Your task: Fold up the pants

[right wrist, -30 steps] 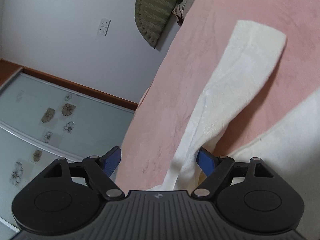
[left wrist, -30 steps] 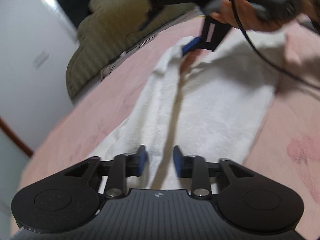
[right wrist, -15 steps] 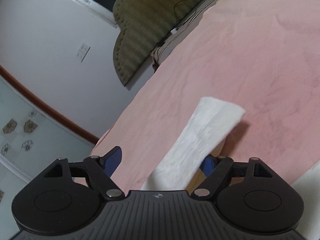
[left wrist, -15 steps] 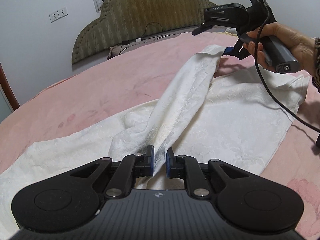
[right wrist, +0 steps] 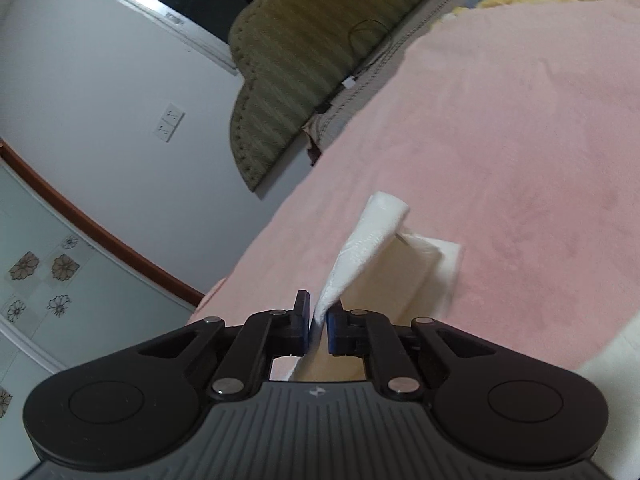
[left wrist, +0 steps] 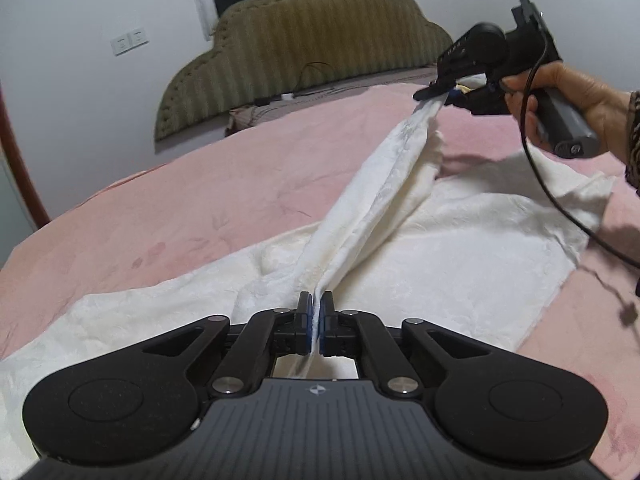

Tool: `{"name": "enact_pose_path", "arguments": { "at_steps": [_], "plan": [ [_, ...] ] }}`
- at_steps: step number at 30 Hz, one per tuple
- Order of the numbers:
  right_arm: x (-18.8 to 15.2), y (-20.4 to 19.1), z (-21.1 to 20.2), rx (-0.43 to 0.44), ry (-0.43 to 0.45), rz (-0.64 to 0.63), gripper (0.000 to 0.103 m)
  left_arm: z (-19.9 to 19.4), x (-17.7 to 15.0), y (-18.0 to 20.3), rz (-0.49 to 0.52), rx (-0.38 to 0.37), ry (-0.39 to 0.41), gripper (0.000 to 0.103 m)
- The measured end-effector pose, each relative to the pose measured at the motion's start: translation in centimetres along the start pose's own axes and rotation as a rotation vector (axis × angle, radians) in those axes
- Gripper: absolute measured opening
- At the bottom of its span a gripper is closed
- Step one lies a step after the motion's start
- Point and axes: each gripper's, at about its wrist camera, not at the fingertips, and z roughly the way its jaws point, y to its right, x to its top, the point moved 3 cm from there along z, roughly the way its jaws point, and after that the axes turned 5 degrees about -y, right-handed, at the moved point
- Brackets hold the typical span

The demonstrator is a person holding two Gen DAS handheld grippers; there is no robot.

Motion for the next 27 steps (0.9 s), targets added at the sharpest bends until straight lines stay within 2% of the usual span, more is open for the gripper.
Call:
{"name": "enact_pose_path", "arguments": {
  "at_steps": [3, 6, 8, 9, 11, 14, 16, 18, 20, 24, 27],
  "plan": [
    [1.7, -3.8, -0.5, 0.034, 0.049, -0.075, 0.008, -0.6, 1.4, -0.9, -0.024, 0.065, 0.064, 0.003],
    [2.2, -8.6, -4.5, 0.176, 0.221, -0.251, 0.008, -3.3, 3.8, -2.7, -0.065, 0.241, 0.239, 0.003],
    [1.0, -10.5, -7.7, 0.227, 0.317, -0.399, 0.007, -5.2, 4.8, -4.0, -0.127, 0.274, 0.322, 0.003],
    [0.3, -10.3, -8.7, 0.210, 0.322, -0.415, 0.007, -5.8, 4.9, -4.4, -0.148, 0.264, 0.336, 0.003],
    [-1.1, -7.6, -9.4, 0.119, 0.262, -0.347, 0.007, -5.6, 4.4, -3.8, -0.098, 0.204, 0.272, 0.003],
    [-4.2, -0.9, -10.0, -0.089, 0.167, -0.190, 0.007, -4.3, 1.6, -1.1, 0.004, 0.043, 0.124, 0.004],
    [-6.5, 2.8, -11.0, -0.166, 0.144, -0.090, 0.007, -4.5, 0.0, 1.1, 0.069, -0.056, 0.087, 0.004],
    [-8.4, 5.0, -12.4, -0.194, 0.146, -0.016, 0.007, -5.2, -0.7, 3.0, 0.153, -0.087, 0.088, 0.004],
    [-9.6, 6.1, -14.0, -0.206, 0.163, 0.022, 0.007, -5.7, -0.9, 3.6, 0.208, -0.081, 0.101, 0.004],
    [-10.8, 5.9, -16.9, -0.207, 0.195, 0.026, 0.007, -6.4, -0.8, 2.1, 0.157, -0.162, 0.092, 0.004],
    [-11.2, 5.3, -17.6, -0.258, 0.178, -0.024, 0.007, -6.6, -1.2, 1.9, 0.161, -0.184, 0.082, 0.005]
  ]
}}
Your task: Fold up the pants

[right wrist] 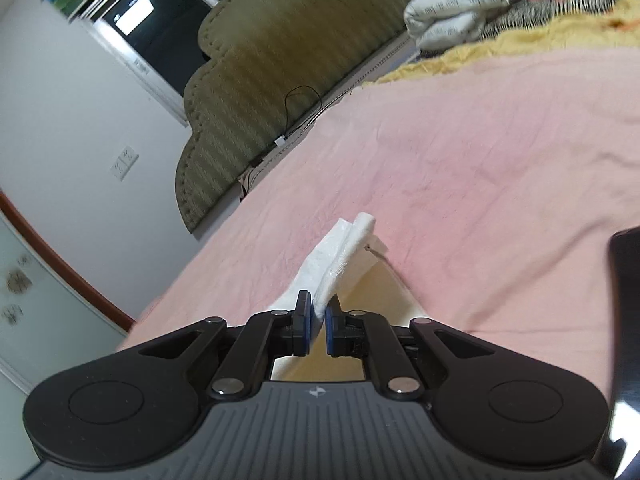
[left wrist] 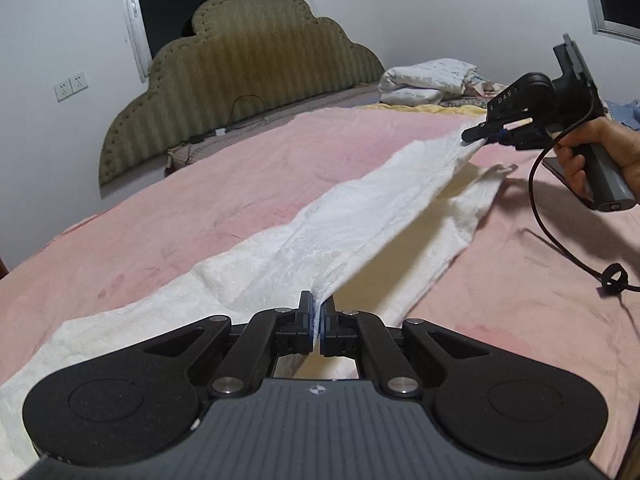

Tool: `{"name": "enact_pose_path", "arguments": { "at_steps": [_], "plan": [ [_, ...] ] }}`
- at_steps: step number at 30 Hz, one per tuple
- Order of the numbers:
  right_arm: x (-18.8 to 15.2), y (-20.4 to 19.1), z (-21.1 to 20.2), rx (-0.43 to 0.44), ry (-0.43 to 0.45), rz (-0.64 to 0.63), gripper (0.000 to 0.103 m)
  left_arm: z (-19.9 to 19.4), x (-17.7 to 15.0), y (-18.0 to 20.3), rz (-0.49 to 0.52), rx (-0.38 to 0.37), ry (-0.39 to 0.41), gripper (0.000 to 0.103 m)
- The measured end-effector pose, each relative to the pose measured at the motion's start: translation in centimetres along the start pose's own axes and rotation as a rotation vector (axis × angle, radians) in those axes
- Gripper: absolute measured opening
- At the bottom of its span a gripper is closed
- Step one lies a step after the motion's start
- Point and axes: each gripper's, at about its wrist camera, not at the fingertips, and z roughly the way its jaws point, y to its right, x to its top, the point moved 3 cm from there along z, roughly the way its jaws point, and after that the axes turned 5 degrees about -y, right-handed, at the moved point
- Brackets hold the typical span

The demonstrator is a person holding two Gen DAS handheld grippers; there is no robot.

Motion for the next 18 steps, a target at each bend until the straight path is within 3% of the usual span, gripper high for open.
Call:
{"name": "enact_pose_path", "arguments": {
  "at_steps": [5, 15, 16, 18],
  "plan": [
    [-1.0, 0.8, -0.1, -0.059, -0.049, 0.018, 0.007, 1.4, -1.5, 1.3, 0.067, 0.005, -0.072, 0.004],
    [-1.9, 0.7, -0.5, -0.099, -0.088, -0.028, 0.010, 1.8, -2.5, 1.3, 0.124, 0.007, -0.089, 0.005],
    [-1.9, 0.7, -1.0, -0.109, -0.076, -0.024, 0.011, 1.8, -2.6, 1.4, 0.130, 0.010, -0.091, 0.007],
    [-1.6, 0.1, -2.3, -0.165, -0.010, -0.049, 0.012, 1.5, -2.5, 1.2, 0.130, -0.001, -0.092, 0.020]
  ]
}}
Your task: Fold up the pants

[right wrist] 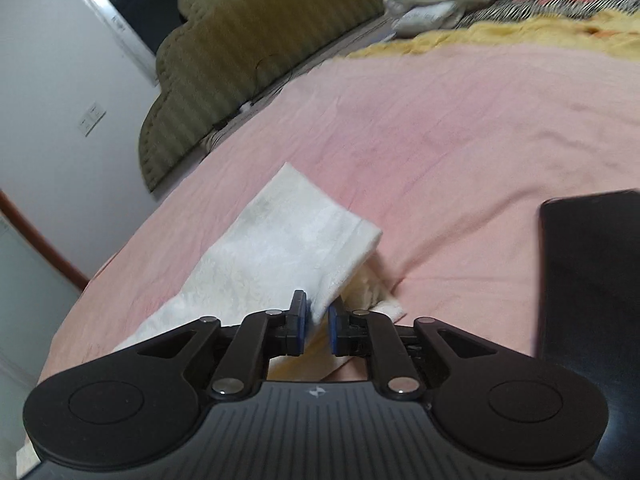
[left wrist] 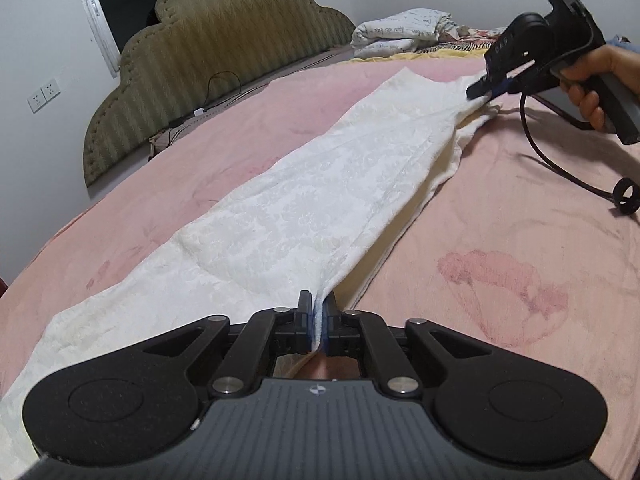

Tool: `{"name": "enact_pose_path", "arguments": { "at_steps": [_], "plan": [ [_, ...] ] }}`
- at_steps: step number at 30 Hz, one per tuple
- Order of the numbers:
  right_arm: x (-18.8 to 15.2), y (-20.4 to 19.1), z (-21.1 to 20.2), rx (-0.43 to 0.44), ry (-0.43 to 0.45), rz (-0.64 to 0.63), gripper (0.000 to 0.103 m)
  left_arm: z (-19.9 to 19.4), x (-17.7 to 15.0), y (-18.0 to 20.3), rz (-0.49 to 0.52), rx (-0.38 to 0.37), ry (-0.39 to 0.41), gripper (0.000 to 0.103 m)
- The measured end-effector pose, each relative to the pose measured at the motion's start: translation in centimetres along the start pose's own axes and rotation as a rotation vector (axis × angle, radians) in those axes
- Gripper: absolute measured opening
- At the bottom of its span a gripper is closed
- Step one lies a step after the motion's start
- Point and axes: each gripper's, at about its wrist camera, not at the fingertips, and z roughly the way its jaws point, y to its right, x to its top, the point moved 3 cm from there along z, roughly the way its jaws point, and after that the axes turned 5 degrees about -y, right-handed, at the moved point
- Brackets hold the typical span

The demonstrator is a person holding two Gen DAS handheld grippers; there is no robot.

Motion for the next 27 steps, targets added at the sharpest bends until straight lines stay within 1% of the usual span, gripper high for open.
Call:
{"name": "enact_pose_path", "arguments": {
  "at_steps": [1, 2, 3, 4, 6, 7, 9, 10, 11, 12, 13, 15, 16, 17, 19, 21, 24, 27],
  "plan": [
    [0.2, -0.4, -0.9, -0.038, 0.053, -0.027, 0.012, -0.3, 0.0, -0.2, -0.011, -0.020, 0.002, 0.022],
    [0.4, -0.9, -1.8, -0.055, 0.103, -0.054, 0.012, -0.6, 0.1, -0.6, -0.028, -0.045, 0.006, 0.024],
    [0.5, -1.5, -2.5, -0.044, 0.132, -0.084, 0.012, -0.8, 0.2, -0.9, -0.047, -0.068, 0.009, 0.024],
    [0.5, -2.3, -2.8, -0.025, 0.136, -0.114, 0.012, -1.0, 0.3, -1.2, -0.069, -0.090, 0.012, 0.024],
    [0.2, -3.7, -2.4, 0.023, 0.091, -0.162, 0.012, -1.3, 0.7, -1.9, -0.114, -0.126, 0.019, 0.024],
    [0.0, -4.1, -2.1, 0.059, 0.060, -0.162, 0.012, -1.5, 0.9, -2.3, -0.141, -0.147, 0.027, 0.024],
    [-0.8, -4.3, -0.7, 0.144, -0.030, -0.139, 0.012, -1.7, 1.3, -2.9, -0.197, -0.185, 0.040, 0.024],
    [-1.3, -4.2, 0.1, 0.161, -0.081, -0.130, 0.012, -1.7, 1.5, -3.1, -0.218, -0.192, 0.044, 0.024],
    [-1.8, -4.0, 1.1, 0.152, -0.139, -0.128, 0.012, -1.6, 1.6, -3.3, -0.232, -0.187, 0.043, 0.025],
    [-2.4, -3.5, 1.7, 0.127, -0.168, -0.120, 0.012, -1.5, 1.8, -3.4, -0.237, -0.171, 0.038, 0.026],
    [-2.7, -3.0, 1.5, 0.111, -0.155, -0.103, 0.012, -1.3, 1.9, -3.4, -0.236, -0.148, 0.033, 0.028],
    [-2.7, -2.0, -0.1, 0.093, -0.073, -0.044, 0.012, -1.1, 2.0, -3.6, -0.237, -0.106, 0.025, 0.030],
    [-2.5, -1.5, -0.9, 0.097, -0.047, -0.024, 0.012, -0.9, 2.0, -3.8, -0.245, -0.097, 0.022, 0.032],
    [-2.4, -1.3, -1.4, 0.104, -0.044, -0.006, 0.012, -0.7, 2.1, -4.0, -0.256, -0.093, 0.018, 0.036],
    [-2.6, -0.6, -1.7, 0.133, -0.095, 0.028, 0.013, -0.2, 2.2, -4.4, -0.285, -0.080, 0.013, 0.041],
    [-3.2, 0.0, -1.8, 0.161, -0.143, 0.070, 0.012, 0.3, 2.3, -4.7, -0.313, -0.064, 0.013, 0.042],
    [-4.2, 0.9, -1.7, 0.174, -0.186, 0.127, 0.012, 1.2, 2.3, -4.8, -0.357, -0.062, -0.007, 0.042],
    [-4.6, 1.4, -1.5, 0.210, -0.192, 0.195, 0.012, 1.8, 2.3, -4.5, -0.354, -0.066, -0.025, 0.042]
  ]
}}
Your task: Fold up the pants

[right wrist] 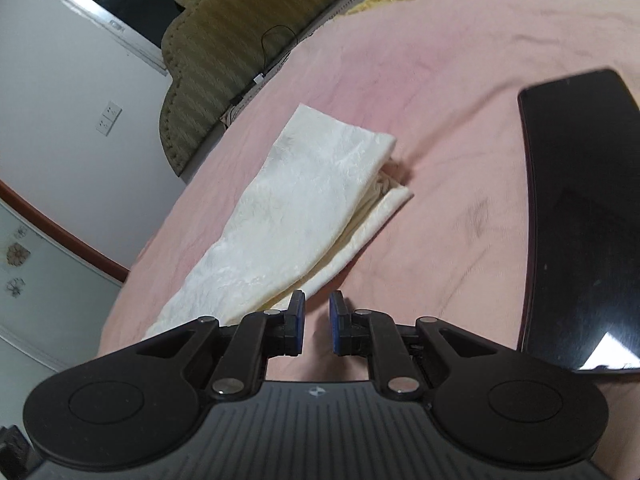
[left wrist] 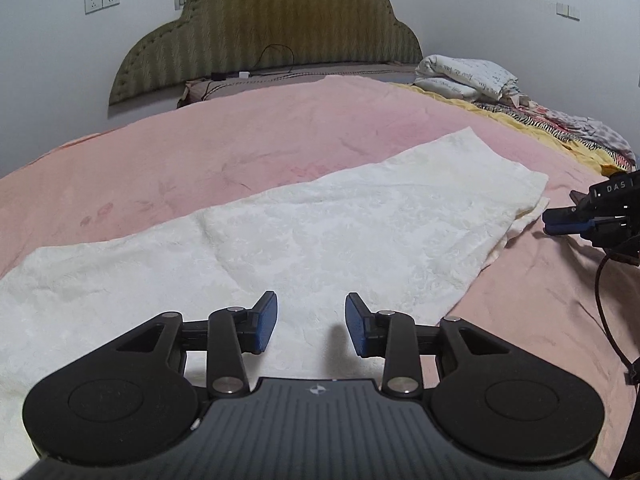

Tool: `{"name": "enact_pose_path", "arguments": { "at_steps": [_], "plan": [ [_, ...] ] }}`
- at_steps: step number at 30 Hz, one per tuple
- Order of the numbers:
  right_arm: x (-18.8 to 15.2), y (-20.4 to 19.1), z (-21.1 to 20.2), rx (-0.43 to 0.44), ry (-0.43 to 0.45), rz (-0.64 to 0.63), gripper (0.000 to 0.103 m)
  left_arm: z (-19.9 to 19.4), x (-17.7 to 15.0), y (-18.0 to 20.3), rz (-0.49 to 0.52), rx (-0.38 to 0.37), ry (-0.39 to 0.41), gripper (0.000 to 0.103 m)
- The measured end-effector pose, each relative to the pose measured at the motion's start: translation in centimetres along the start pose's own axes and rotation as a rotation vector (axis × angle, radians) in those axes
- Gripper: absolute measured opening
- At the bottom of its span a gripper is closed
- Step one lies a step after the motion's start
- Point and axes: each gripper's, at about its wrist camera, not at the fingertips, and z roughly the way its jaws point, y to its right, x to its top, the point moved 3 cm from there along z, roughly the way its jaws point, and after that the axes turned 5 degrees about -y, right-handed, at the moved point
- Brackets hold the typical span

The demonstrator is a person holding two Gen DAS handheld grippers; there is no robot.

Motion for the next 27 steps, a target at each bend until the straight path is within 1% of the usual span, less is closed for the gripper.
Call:
{"name": "enact_pose_path", "arguments": {
  "at_steps": [2, 4, 5, 6, 7, 8, 9, 11, 13, 14, 18, 19, 20, 21, 22, 23, 25, 27],
  "plan": [
    [0.2, 0.8, 0.1, 0.030, 0.003, 0.077, 0.013, 0.2, 0.0, 0.2, 0.012, 0.009, -0.001, 0.043],
    [0.5, 1.6, 0.6, 0.067, -0.004, 0.159, 0.019, 0.2, -0.1, 0.3, 0.022, 0.017, 0.003, 0.045],
    [0.6, 1.9, 0.9, 0.094, 0.000, 0.191, 0.028, 0.2, -0.1, 0.3, 0.022, 0.018, 0.004, 0.047],
    [0.6, 2.0, 1.1, 0.114, 0.008, 0.206, 0.035, 0.3, -0.2, 0.3, 0.021, 0.017, 0.004, 0.048],
    [0.8, 1.7, 1.2, 0.125, 0.018, 0.206, 0.038, 0.3, -0.3, 0.3, 0.019, 0.018, 0.001, 0.048],
    [1.1, 1.3, 1.3, 0.133, 0.028, 0.191, 0.048, 0.4, -0.3, 0.4, 0.018, 0.019, -0.002, 0.048],
    [1.3, 0.8, 1.5, 0.142, 0.041, 0.170, 0.060, 0.5, -0.4, 0.4, 0.016, 0.021, -0.005, 0.048],
    [1.8, -0.1, 1.9, 0.123, 0.077, 0.117, 0.069, 0.4, -0.4, 0.4, 0.016, 0.023, -0.003, 0.049],
    [2.3, -0.7, 2.9, 0.069, 0.106, 0.070, 0.069, 0.4, -0.3, 0.4, 0.012, 0.029, 0.001, 0.050],
    [2.5, -0.8, 3.4, 0.057, 0.122, 0.064, 0.069, 0.4, -0.3, 0.3, 0.006, 0.033, 0.001, 0.050],
    [3.7, -1.4, 4.7, 0.048, 0.179, 0.055, 0.069, 0.3, -0.3, -0.3, -0.015, 0.049, 0.002, 0.053],
    [4.2, -1.4, 5.1, 0.048, 0.184, 0.055, 0.069, 0.3, -0.4, -0.5, -0.022, 0.055, 0.000, 0.055],
    [4.5, -1.5, 5.4, 0.043, 0.189, 0.046, 0.058, 0.4, -0.4, -0.7, -0.030, 0.059, -0.003, 0.056],
    [5.0, -1.7, 5.7, 0.035, 0.194, 0.024, 0.031, 0.4, -0.4, -0.8, -0.038, 0.063, -0.007, 0.056],
    [5.5, -1.8, 5.7, 0.027, 0.198, 0.000, 0.018, 0.5, -0.5, -1.0, -0.045, 0.066, -0.012, 0.056],
    [5.9, -2.1, 5.6, 0.035, 0.203, -0.019, 0.013, 0.5, -0.5, -1.1, -0.051, 0.069, -0.017, 0.056],
    [6.5, -3.4, 4.7, 0.058, 0.228, -0.090, 0.013, 0.5, -0.6, -1.3, -0.056, 0.074, -0.019, 0.056],
    [6.4, -5.3, 3.6, 0.057, 0.280, -0.209, 0.013, 0.4, -0.5, -1.3, -0.060, 0.079, -0.010, 0.057]
  ]
}}
